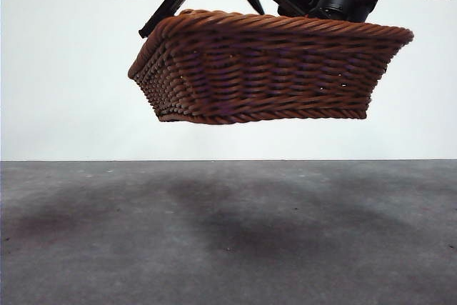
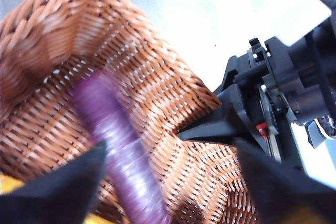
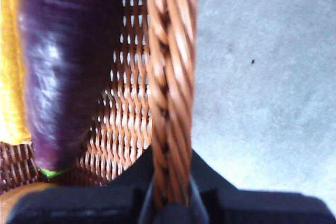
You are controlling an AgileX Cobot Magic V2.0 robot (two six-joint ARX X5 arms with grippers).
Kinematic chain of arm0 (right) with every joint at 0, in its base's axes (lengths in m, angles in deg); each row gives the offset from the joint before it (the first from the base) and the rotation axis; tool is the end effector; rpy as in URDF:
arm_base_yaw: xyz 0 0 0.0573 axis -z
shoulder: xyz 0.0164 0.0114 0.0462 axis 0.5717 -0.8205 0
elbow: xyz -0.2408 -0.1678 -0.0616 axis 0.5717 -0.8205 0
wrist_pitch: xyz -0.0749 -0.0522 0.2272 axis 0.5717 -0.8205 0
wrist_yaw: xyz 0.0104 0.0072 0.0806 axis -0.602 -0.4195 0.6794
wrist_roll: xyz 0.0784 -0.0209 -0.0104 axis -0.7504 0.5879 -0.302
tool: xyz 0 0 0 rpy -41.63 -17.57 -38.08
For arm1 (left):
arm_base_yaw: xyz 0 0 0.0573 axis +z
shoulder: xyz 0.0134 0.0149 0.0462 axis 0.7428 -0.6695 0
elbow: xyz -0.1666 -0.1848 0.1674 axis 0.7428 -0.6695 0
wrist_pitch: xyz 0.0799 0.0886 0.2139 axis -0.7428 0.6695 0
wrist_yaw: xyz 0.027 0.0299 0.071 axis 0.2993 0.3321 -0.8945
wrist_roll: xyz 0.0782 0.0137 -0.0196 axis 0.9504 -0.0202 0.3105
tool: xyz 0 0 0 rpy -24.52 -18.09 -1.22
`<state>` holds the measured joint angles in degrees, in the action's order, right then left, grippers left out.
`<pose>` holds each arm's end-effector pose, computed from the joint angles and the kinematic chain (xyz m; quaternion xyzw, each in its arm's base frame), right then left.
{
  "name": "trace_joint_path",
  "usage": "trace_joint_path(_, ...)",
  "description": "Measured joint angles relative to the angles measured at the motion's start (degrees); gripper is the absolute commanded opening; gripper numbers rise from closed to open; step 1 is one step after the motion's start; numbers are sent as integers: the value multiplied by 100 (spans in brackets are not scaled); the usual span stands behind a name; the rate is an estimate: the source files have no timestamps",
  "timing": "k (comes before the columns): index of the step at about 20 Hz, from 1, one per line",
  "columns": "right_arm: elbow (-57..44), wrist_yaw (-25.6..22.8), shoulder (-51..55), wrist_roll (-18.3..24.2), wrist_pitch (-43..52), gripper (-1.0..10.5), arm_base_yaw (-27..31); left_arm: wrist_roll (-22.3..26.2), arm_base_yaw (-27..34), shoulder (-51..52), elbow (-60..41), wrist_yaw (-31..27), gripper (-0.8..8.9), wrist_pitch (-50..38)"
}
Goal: Help me put the vegetables on the table into the basket
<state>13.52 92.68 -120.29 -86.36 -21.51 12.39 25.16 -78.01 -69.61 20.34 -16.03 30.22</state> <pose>0.3381 0.1731 0.2831 0.0267 0.6500 0.3169 0.6902 0.3349 -0.2329 0.3432 -0.1286 0.5139 -0.3674 0.7644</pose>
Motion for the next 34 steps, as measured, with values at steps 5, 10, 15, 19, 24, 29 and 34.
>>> trace_joint_path(5,0,-579,0,-28,175,-8,125,575,205,332,-2,-157,342,365)
trace_joint_path(10,0,-601,0,-72,496,-8,765,1838,227,1641,-2,-1443,-8,1773)
trace_joint_path(15,0,-601,0,7,560,-8,1585,2072,219,2490,-2,-1453,-8,2544)
trace_joint_path(19,0,-616,-11,229,590,-8,1976,2065,-17,2787,-2,-1456,-8,2544)
trace_joint_path(24,0,-614,-754,428,715,-8,2037,1799,-636,2905,-2,-1458,-8,2544)
trace_joint_path(29,-2,-540,-1305,433,1143,-8,2092,1440,-1495,2933,-2,-1458,-8,2544)
trace_joint_path(34,4,-391,-1611,476,1231,12,2181,1117,-2310,3471,-2,-1963,-8,2546)
